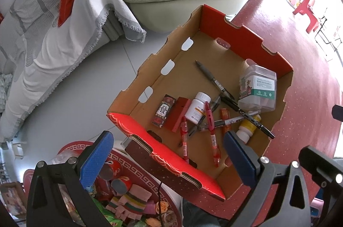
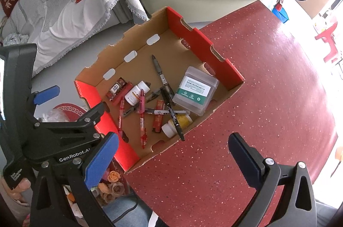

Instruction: Organize rigid objects

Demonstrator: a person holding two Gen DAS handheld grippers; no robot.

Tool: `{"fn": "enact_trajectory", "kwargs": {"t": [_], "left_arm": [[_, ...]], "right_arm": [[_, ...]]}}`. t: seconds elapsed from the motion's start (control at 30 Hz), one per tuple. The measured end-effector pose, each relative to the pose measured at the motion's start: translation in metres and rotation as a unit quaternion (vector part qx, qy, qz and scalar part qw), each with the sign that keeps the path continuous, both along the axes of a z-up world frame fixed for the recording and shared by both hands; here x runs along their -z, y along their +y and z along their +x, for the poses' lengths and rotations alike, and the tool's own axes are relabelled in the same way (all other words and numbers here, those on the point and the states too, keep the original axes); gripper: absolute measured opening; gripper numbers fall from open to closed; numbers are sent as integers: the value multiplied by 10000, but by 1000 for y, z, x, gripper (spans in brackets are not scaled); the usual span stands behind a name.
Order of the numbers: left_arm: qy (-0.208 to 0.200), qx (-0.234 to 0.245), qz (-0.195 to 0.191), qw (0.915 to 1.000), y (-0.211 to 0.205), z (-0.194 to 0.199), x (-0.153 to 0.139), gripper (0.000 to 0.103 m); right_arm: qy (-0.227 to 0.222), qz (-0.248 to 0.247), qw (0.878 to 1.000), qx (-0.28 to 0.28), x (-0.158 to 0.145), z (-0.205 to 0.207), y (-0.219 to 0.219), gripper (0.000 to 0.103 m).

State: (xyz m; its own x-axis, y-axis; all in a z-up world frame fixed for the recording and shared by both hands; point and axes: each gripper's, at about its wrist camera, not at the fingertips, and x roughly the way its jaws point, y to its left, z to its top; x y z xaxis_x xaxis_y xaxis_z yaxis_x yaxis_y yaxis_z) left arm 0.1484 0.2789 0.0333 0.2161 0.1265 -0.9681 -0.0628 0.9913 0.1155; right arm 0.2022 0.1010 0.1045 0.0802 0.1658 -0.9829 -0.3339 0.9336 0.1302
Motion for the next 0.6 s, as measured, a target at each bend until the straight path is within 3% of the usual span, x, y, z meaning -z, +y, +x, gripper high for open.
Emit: {"fn": "enact_trajectory", "kwargs": {"t": [0.6], "left_arm": [[19, 20, -16, 10000, -2, 1, 1, 102]], "right_arm": [[32, 29, 10000, -51, 2, 3, 2, 103]]}}
